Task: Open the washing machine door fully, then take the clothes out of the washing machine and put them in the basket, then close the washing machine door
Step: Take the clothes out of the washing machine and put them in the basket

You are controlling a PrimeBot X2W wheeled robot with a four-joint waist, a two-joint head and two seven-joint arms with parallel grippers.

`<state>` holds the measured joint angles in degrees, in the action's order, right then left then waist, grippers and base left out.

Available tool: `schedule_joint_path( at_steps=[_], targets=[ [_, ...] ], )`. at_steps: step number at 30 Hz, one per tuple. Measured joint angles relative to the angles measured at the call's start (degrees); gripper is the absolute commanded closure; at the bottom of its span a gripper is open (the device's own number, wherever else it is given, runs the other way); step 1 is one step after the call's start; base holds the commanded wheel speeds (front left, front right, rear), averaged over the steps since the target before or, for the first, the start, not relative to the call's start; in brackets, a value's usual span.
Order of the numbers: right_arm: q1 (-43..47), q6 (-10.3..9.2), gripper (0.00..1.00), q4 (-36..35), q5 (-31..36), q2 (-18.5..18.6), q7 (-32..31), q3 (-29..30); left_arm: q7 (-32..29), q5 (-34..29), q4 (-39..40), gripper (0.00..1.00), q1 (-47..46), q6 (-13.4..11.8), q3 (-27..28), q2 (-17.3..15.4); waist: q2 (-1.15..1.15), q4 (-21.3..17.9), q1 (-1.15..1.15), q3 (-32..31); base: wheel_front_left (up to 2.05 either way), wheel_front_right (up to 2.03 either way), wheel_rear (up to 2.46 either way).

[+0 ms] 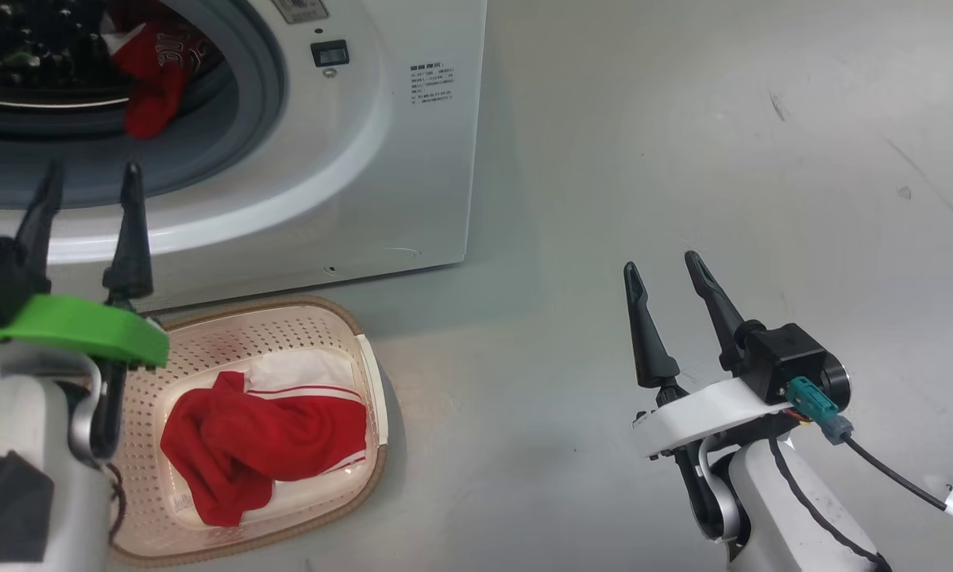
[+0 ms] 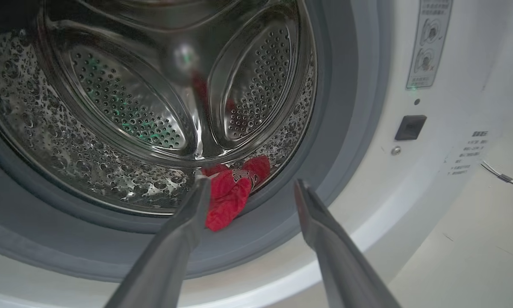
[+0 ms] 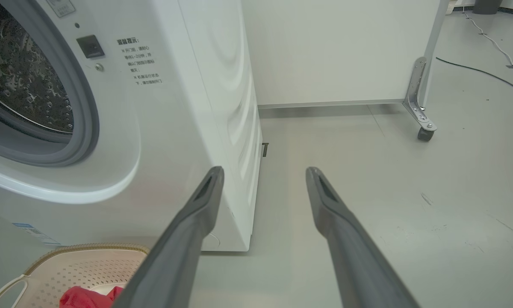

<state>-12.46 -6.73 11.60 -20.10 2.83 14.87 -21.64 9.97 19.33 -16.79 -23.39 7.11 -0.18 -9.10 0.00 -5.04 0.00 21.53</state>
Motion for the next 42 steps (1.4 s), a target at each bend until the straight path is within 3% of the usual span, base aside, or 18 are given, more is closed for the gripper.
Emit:
schedule_joint_path(
  at_steps=[23, 42],
  targets=[
    [-5.08, -0.48, 0.00, -1.45, -2.71, 0.03, 0.00, -4.79, -12.69, 10.12, -7.75, 0.00, -23.51, 0.01, -4.31, -11.14, 0.00, -6.88, 0.01, 11.70, 0.00, 0.00, 0.00],
    [-5.33, -0.48, 0.00, -1.40, -4.50, -0.03, 0.00, -4.58, -19.08, 15.36, -15.75, 0.00, -28.50, 0.02, -6.15, -17.09, 0.00, -11.21, 0.01, 16.97, 0.00, 0.00, 0.00]
  ],
)
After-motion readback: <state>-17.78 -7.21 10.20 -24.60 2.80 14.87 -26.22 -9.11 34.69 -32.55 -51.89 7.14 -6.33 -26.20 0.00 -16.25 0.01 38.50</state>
